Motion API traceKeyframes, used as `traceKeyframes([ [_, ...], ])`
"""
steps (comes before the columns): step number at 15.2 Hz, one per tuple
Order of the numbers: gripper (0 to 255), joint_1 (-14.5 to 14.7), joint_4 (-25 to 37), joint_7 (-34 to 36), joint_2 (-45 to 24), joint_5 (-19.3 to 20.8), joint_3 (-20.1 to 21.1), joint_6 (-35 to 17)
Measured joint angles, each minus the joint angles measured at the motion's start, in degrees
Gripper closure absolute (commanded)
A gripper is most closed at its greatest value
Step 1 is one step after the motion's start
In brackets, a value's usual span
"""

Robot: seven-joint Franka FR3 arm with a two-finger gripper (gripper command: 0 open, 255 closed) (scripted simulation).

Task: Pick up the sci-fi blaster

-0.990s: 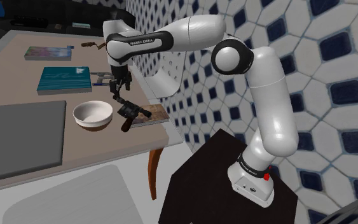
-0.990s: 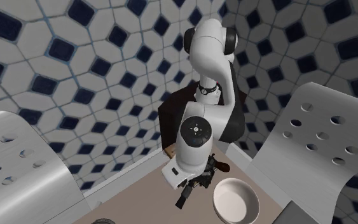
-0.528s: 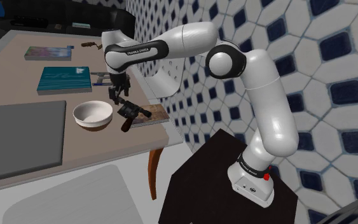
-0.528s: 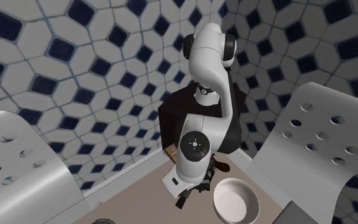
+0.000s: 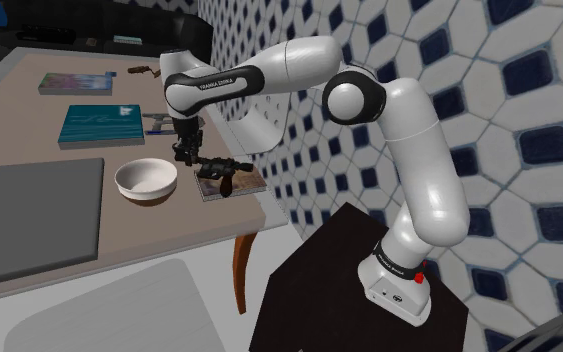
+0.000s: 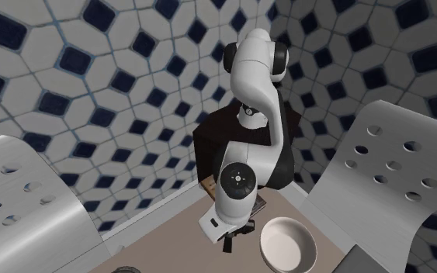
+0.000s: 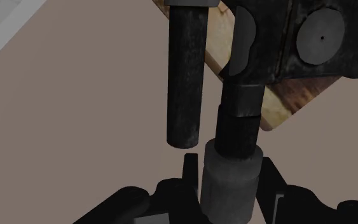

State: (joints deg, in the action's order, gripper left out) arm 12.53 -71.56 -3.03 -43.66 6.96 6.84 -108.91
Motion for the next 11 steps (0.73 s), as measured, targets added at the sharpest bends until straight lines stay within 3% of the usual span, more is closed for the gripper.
traceKeyframes([
  [11,255,0.0,1.76,-0.23,1.66,-0.22,0.13,3.43],
])
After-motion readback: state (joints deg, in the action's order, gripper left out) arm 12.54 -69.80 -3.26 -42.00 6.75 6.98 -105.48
